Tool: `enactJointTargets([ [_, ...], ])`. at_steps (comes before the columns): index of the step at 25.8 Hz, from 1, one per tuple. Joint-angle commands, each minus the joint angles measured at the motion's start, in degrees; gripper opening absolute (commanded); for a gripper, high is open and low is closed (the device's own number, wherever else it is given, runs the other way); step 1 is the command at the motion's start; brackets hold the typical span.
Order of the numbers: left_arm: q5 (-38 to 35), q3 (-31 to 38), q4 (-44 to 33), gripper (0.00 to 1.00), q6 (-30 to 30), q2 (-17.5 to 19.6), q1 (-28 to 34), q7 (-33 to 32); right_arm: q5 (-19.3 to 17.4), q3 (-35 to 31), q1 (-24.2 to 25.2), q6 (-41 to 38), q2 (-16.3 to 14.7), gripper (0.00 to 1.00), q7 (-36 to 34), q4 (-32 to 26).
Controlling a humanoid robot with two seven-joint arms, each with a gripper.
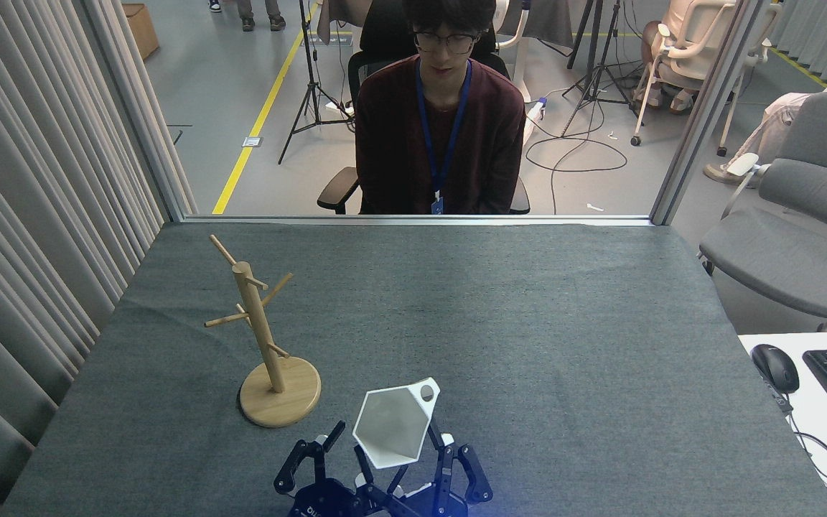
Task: Hang cup on storage rack
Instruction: 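Grasp the cup with the left gripper while the right gripper holds it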
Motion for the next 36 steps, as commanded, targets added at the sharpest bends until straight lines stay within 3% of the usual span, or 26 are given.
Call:
enactJointTargets([
  [1,-0.05,0.0,-0.02,0.99,-0.01,0.06,0.04,0.16,0.89,0.83,1.12,0.12,0.22,0.66,-0.11,0.12],
  [16,0.04,0.26,-0.73,0.98,0.51,-0.03,0.13,0.51,1.77,2.76,1.2,1.0,1.1,0.66,-0.28,4.87],
  [20,-0.05,0.26,-1.25,0.72,0.51,0.06,-0.05,0.42,1.77,2.68,0.94,1.0,1.37,0.66,-0.28,4.87],
  [23,-0.05,0.26,-1.17,0.62,0.6,0.06,-0.14,0.42,1.77,2.68,0.85,1.0,1.45,0.66,-0.28,4.87],
  [34,-0.05,0.26,-1.17,0.61,0.87,0.14,0.04,0.42,1.68,2.76,0.76,1.0,1.54,0.69,-0.28,4.87],
  [36,-0.13,0.26,-1.25,0.58,0.87,0.14,0.04,0.42,1.68,2.76,0.76,1.0,1.54,0.69,-0.37,4.78],
])
